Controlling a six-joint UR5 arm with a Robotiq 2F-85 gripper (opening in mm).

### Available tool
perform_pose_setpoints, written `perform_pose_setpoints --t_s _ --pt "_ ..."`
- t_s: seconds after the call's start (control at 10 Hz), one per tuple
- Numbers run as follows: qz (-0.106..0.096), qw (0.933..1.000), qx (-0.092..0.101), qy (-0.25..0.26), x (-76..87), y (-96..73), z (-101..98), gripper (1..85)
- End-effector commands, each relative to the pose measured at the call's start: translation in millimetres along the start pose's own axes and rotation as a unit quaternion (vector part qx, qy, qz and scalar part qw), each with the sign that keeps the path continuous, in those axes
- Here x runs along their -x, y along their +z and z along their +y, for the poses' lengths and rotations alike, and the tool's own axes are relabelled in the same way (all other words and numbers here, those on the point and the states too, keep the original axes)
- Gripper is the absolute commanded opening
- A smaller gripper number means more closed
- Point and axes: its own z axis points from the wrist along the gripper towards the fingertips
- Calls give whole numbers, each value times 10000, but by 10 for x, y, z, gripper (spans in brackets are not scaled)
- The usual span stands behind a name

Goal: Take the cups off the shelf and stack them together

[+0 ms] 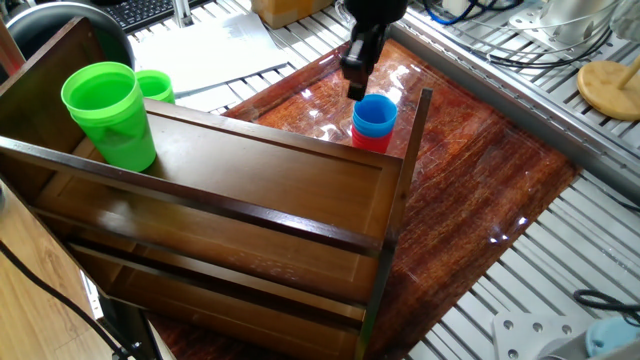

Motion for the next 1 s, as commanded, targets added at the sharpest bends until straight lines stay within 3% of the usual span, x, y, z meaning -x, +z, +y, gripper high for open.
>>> perform_pose_setpoints --t_s 0.0,0.1,0.3,0.4,0.5,0.6,0.7,0.8,0.9 --pt "-108 9992 -101 363 17 -53 23 13" --pt "-34 9995 -142 264 -21 -53 -6 13" --pt "168 9977 -538 -363 -114 -69 -215 13" --pt "64 9957 -609 -701 -48 -72 -250 13" --pt "-240 9931 -712 -895 120 -82 -289 13" --pt "-528 9926 -648 -880 265 -89 -243 13" --pt "-865 9919 -435 -827 428 -101 -120 13" --pt "-961 9922 -254 -748 469 -104 -26 13" --pt "-837 9934 -301 -720 407 -93 -56 13"
